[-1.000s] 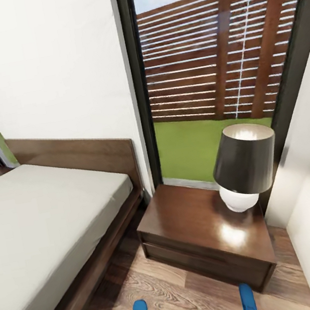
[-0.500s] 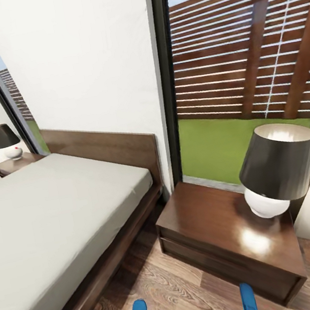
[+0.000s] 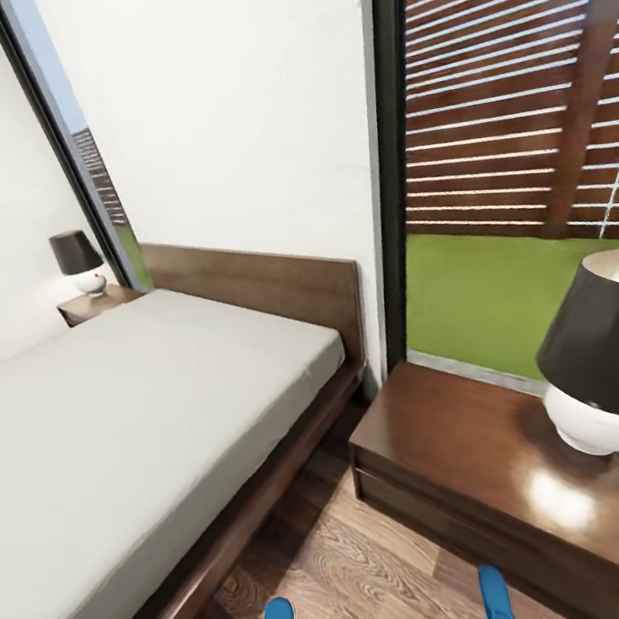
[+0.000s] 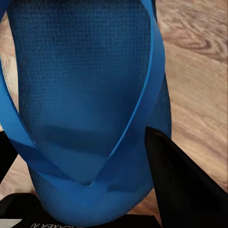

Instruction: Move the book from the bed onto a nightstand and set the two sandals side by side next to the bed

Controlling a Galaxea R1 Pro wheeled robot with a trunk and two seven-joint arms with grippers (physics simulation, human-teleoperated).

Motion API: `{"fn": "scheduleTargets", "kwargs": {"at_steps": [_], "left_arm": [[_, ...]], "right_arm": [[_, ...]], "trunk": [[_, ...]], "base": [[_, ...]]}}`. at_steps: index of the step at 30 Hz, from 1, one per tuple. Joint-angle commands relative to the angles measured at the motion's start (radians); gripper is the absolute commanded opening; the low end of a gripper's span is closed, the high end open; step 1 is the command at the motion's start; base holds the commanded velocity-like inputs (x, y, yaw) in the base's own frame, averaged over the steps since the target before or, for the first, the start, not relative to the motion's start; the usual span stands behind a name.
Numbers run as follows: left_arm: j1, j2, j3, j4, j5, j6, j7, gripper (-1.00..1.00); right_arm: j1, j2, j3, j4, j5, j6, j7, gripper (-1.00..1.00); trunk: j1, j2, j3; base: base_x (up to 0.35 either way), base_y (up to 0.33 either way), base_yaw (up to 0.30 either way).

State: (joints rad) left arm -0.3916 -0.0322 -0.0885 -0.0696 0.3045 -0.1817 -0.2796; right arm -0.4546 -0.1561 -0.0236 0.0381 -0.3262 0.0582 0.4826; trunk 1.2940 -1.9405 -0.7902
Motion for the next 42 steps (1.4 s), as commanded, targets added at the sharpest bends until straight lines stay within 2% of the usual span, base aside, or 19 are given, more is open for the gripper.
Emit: {"fn": "scheduleTargets", "kwargs": {"at_steps": [1,42], "left_arm": [[-0.001,-0.001,-0.008,0.002,0.010,-0.004,-0.003,-1.00],[-0.001,-0.002,-0.008,0.002,0.008,-0.004,-0.003,-1.00]], "right_arm": [[-0.001,-0.001,-0.002,0.002,-0.010,0.006,0.005,-1.00],[-0.001,-0.002,-0.003,0.002,-0.010,0.006,0.005,-1.00]], "trunk": [[0.000,0.000,-0.001],[0.000,0.000,-0.001]], "base": [[0.000,0.000,0.294],[0.000,0.000,0.294]]}}
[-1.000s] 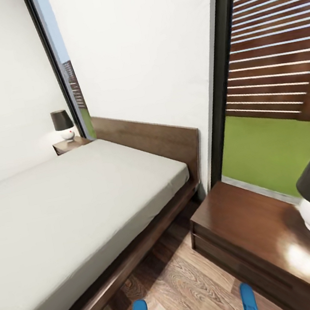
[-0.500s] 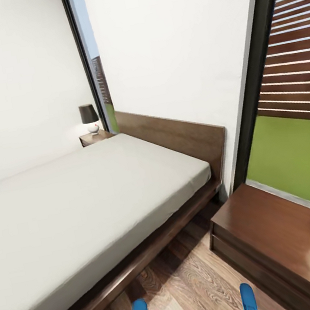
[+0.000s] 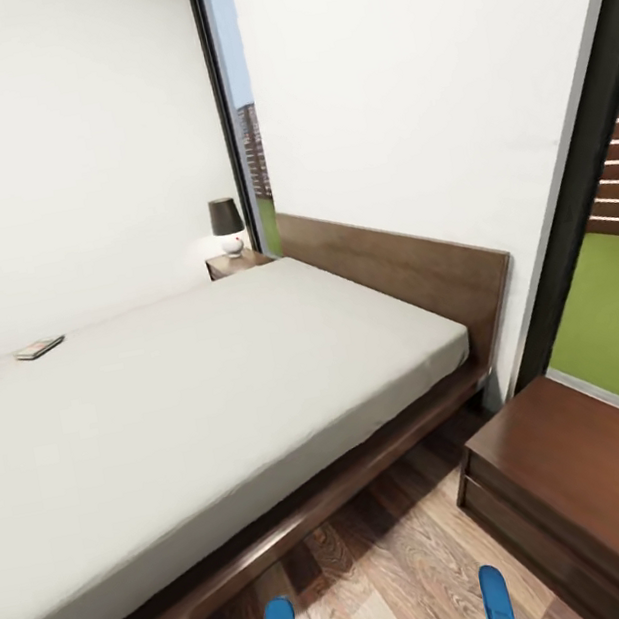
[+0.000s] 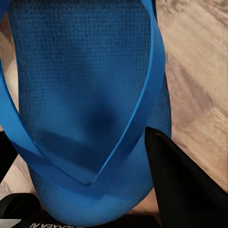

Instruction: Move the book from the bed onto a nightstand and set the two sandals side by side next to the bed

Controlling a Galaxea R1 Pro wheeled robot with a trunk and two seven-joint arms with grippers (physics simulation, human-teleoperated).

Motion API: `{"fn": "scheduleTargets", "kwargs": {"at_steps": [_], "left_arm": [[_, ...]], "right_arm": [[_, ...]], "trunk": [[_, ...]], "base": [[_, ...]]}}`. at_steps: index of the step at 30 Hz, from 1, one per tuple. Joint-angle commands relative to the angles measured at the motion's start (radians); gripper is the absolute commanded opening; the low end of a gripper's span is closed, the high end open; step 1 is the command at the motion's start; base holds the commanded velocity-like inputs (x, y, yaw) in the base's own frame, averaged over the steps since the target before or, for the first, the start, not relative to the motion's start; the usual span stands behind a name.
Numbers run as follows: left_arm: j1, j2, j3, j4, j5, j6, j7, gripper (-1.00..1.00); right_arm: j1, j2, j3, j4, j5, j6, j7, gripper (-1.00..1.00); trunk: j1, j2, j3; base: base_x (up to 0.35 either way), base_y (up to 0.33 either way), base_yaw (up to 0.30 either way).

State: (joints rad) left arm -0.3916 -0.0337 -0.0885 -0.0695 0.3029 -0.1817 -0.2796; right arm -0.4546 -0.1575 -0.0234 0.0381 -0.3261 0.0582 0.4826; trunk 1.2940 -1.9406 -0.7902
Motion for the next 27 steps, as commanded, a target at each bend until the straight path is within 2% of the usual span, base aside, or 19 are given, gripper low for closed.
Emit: {"fn": "scheduleTargets", "kwargs": {"at_steps": [1,27], "left_arm": [[-0.001,0.000,-0.008,0.002,0.010,-0.004,-0.003,-1.00],[-0.001,0.000,-0.008,0.002,0.010,-0.004,-0.003,-1.00]], "right_arm": [[-0.001,-0.001,-0.003,0.002,-0.010,0.006,0.005,-1.00],[-0.001,-0.001,-0.003,0.002,-0.010,0.006,0.005,-1.00]], "trunk": [[0.000,0.000,-0.001],[0.000,0.000,-0.001]], "base": [[0.000,0.000,0.294],[0.000,0.000,0.294]]}}
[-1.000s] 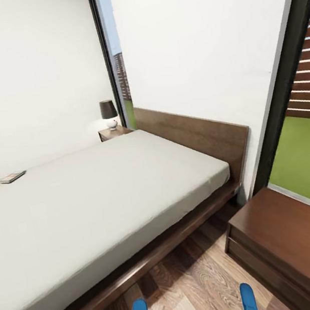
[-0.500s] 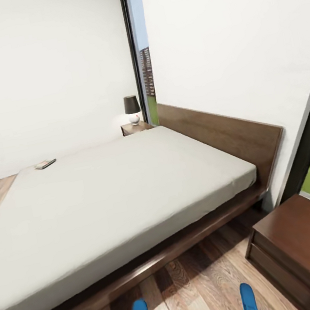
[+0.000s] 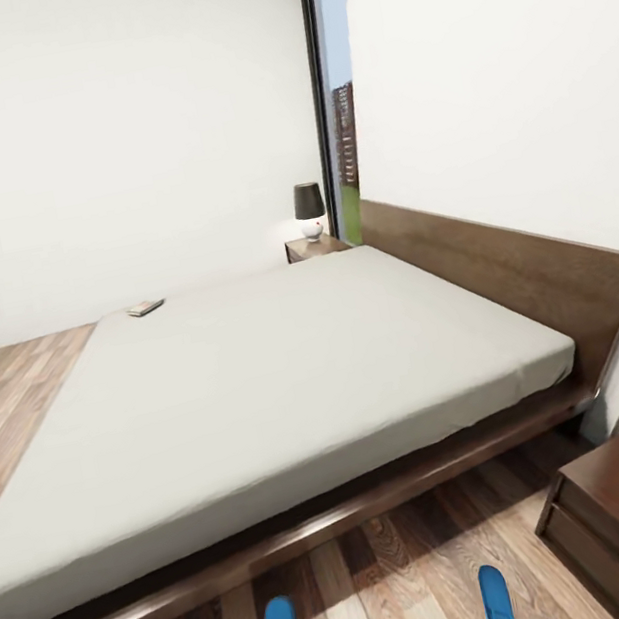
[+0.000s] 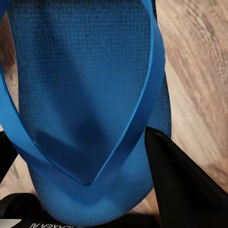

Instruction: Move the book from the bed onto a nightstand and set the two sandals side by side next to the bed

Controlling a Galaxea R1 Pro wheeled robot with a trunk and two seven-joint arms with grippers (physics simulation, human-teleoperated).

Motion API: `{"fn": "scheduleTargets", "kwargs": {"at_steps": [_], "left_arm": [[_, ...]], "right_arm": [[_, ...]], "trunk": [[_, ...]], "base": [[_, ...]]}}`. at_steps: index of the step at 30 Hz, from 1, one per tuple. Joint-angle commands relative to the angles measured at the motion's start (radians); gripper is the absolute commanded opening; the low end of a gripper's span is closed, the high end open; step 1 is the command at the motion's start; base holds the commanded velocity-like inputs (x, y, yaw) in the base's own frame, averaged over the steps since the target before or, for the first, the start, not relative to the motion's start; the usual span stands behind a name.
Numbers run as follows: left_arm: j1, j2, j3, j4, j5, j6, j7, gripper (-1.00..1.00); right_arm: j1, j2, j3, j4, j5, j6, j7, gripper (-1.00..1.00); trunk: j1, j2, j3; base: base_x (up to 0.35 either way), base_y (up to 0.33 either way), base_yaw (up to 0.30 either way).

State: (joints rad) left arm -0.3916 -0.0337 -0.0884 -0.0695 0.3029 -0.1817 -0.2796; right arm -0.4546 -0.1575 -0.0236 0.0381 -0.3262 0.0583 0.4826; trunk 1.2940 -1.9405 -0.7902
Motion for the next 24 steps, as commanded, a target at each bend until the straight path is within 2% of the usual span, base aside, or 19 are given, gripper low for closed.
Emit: {"fn": "scheduleTargets", "kwargs": {"at_steps": [1,24], "left_arm": [[-0.001,0.000,-0.008,0.002,0.010,-0.004,-0.003,-1.00],[-0.001,0.000,-0.008,0.002,0.010,-0.004,-0.003,-1.00]], "right_arm": [[-0.001,-0.001,-0.002,0.002,-0.010,0.006,0.005,-1.00],[-0.001,-0.001,-0.002,0.002,-0.010,0.006,0.005,-1.00]], "trunk": [[0.000,0.000,-0.001],[0.000,0.000,-0.001]], "base": [[0.000,0.000,0.294],[0.000,0.000,0.294]]}}
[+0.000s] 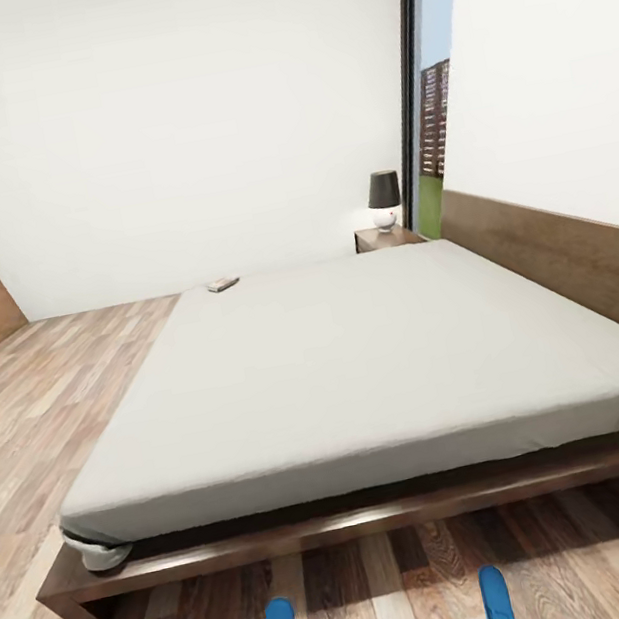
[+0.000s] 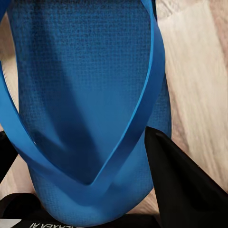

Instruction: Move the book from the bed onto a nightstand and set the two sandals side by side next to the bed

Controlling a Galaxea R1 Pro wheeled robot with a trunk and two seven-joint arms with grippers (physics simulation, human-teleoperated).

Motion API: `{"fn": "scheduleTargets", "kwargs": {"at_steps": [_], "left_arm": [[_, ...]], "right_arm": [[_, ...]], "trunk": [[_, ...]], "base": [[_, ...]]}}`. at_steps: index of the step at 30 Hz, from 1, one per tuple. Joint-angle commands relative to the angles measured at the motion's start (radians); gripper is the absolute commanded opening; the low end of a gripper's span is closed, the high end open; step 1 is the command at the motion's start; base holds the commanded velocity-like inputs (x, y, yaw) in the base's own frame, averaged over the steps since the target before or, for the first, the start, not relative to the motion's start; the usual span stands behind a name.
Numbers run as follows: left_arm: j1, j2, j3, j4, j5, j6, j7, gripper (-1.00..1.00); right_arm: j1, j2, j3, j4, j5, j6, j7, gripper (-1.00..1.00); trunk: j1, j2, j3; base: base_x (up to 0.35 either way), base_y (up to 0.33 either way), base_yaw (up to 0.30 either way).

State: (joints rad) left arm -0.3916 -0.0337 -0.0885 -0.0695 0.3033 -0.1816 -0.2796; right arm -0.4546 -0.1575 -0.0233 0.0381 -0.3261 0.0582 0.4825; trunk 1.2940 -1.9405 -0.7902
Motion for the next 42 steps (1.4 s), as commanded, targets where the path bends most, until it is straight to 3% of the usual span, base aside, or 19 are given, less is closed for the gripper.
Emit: {"fn": "scheduleTargets", "kwargs": {"at_steps": [1,14,32,36,42], "left_arm": [[-0.001,0.000,-0.008,0.002,0.010,-0.004,-0.003,-1.00],[-0.001,0.001,-0.008,0.002,0.011,-0.004,-0.003,-1.00],[-0.001,0.009,-0.005,-0.001,0.011,-0.004,-0.002,-1.00],[-0.001,0.009,-0.005,-0.002,0.011,-0.004,-0.001,-1.00],[-0.006,0.037,-0.002,-0.004,0.011,0.003,0.012,-1.00]], "right_arm": [[-0.001,-0.001,-0.003,0.002,-0.010,0.006,0.005,-1.00],[-0.001,-0.001,-0.003,0.002,-0.010,0.007,0.006,-1.00],[-0.001,-0.003,-0.004,0.010,-0.010,0.008,0.010,-1.00],[-0.001,-0.023,-0.006,0.010,-0.011,0.007,0.012,-1.00],[-0.001,-0.058,-0.006,0.010,-0.011,0.008,0.016,-1.00]], "trunk": [[0.000,0.000,-0.001],[0.000,0.000,-0.001],[0.000,0.000,-0.001],[0.000,0.000,-0.001],[0.000,0.000,-0.001]], "base": [[0.000,0.000,0.294],[0.000,0.000,0.280],[0.000,0.000,0.013],[0.000,0.000,0.000],[0.000,0.000,0.000]]}}
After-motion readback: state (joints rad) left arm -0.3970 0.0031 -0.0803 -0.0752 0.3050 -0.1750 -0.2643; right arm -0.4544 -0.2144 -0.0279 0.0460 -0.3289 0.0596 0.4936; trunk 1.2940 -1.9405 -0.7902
